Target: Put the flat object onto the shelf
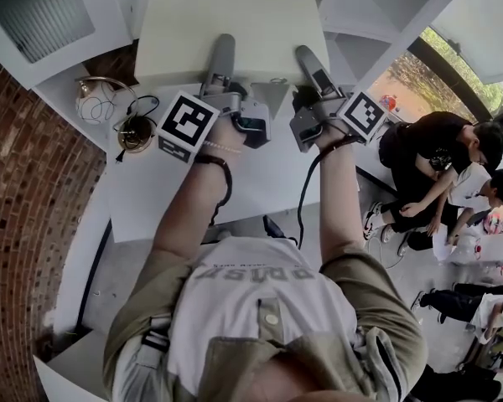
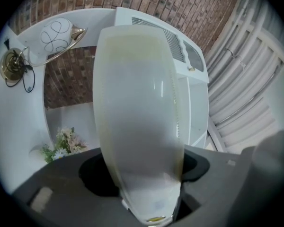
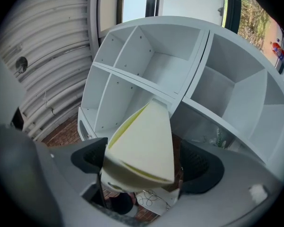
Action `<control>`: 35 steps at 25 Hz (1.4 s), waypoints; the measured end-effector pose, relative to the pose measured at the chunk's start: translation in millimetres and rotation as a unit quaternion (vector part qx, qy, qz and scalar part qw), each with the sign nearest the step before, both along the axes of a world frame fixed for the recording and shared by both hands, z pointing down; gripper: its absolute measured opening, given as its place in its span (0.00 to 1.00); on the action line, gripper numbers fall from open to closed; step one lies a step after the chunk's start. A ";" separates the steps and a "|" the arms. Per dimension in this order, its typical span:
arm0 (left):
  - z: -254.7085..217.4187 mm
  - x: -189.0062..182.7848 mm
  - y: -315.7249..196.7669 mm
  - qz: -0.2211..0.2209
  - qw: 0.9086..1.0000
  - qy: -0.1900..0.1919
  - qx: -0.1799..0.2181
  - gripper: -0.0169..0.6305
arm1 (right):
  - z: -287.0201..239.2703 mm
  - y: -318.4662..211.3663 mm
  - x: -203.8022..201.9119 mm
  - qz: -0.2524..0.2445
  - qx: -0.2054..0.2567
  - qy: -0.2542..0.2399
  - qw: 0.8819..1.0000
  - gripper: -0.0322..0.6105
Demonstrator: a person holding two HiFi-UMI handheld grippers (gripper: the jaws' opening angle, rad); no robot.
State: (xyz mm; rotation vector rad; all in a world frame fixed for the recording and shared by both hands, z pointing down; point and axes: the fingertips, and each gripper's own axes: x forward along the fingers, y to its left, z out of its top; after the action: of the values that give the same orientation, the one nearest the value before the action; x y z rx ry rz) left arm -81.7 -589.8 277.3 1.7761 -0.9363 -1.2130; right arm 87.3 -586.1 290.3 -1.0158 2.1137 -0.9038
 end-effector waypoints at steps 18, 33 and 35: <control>-13.0 2.3 -24.9 0.036 0.999 -0.028 0.012 0.59 | 1.1 14.1 -70.5 -0.101 0.024 -0.056 0.993 0.54; -3.7 5.5 -11.2 0.078 0.974 -0.188 0.101 0.68 | -19.7 -15.2 -66.3 -0.051 0.040 -0.121 0.991 0.53; -3.8 2.9 -14.9 0.077 0.975 -0.185 0.099 0.68 | -21.2 -18.6 -67.3 -0.049 0.042 -0.123 0.990 0.53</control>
State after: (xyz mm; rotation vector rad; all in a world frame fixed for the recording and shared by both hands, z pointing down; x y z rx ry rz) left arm -78.8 -604.8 273.6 2.2429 -0.8857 -0.9189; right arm 20.0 -604.8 269.1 -0.7239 1.9889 -0.9269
